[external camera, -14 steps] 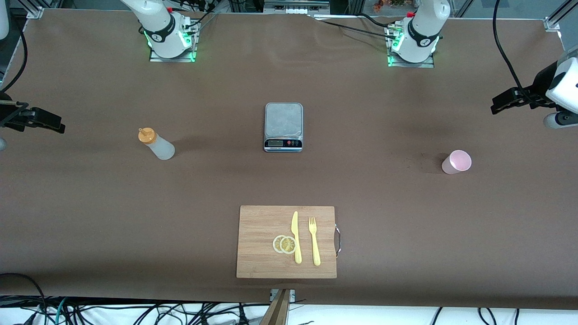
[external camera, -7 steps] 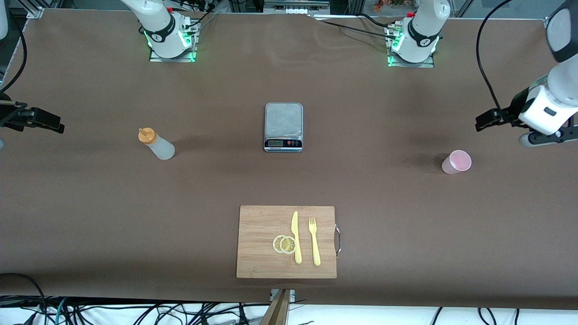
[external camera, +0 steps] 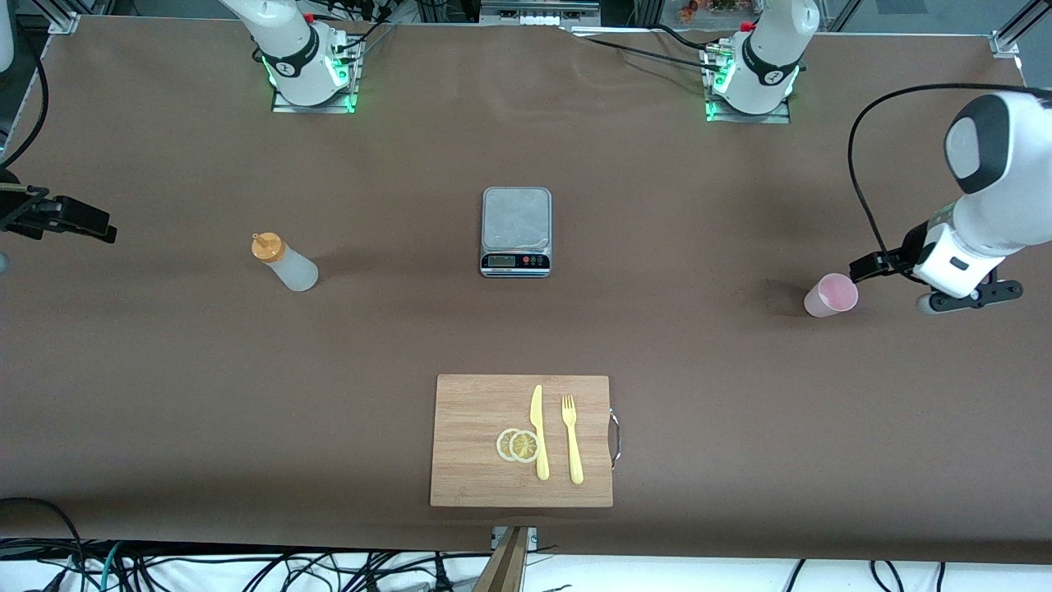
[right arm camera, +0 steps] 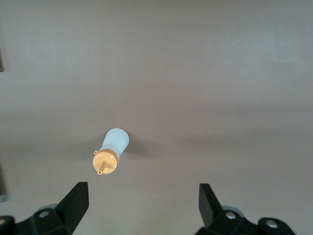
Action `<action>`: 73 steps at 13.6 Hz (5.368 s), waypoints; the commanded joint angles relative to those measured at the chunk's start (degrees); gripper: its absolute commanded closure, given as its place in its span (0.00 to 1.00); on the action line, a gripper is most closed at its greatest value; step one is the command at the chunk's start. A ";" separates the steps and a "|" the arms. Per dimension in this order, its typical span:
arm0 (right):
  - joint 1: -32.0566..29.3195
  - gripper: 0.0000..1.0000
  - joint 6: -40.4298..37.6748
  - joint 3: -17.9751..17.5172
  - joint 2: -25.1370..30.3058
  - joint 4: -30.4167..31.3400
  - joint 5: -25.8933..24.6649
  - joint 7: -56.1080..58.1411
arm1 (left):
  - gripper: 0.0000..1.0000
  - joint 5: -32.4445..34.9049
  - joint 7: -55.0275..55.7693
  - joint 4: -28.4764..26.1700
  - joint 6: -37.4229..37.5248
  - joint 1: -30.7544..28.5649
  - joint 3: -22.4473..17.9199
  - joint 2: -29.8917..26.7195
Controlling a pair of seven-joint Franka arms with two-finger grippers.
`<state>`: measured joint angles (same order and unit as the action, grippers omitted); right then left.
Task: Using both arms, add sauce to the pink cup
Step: 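Lower the left gripper onto the pink cup and grasp it, then carry the pink cup with the left gripper onto the scale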
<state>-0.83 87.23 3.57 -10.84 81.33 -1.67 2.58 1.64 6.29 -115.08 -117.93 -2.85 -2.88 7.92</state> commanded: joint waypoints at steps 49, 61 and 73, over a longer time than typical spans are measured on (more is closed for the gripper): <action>-0.84 0.00 -1.71 -0.06 -1.90 -0.03 0.44 0.23 | 1.00 2.46 73.73 15.74 -3.00 20.75 33.82 20.36; -5.85 0.00 -2.76 -0.14 -6.38 0.14 1.58 31.58 | 1.00 9.26 88.45 29.47 -3.18 37.30 25.56 32.51; -14.19 0.00 -1.00 -0.06 -15.87 5.41 22.92 78.86 | 0.14 9.61 88.63 31.24 -3.00 37.83 25.38 33.22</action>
<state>-13.56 85.72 3.81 -26.28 85.21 17.53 74.18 9.30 94.02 -85.97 -122.02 33.99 23.21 40.63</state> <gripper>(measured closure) 0.000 0.767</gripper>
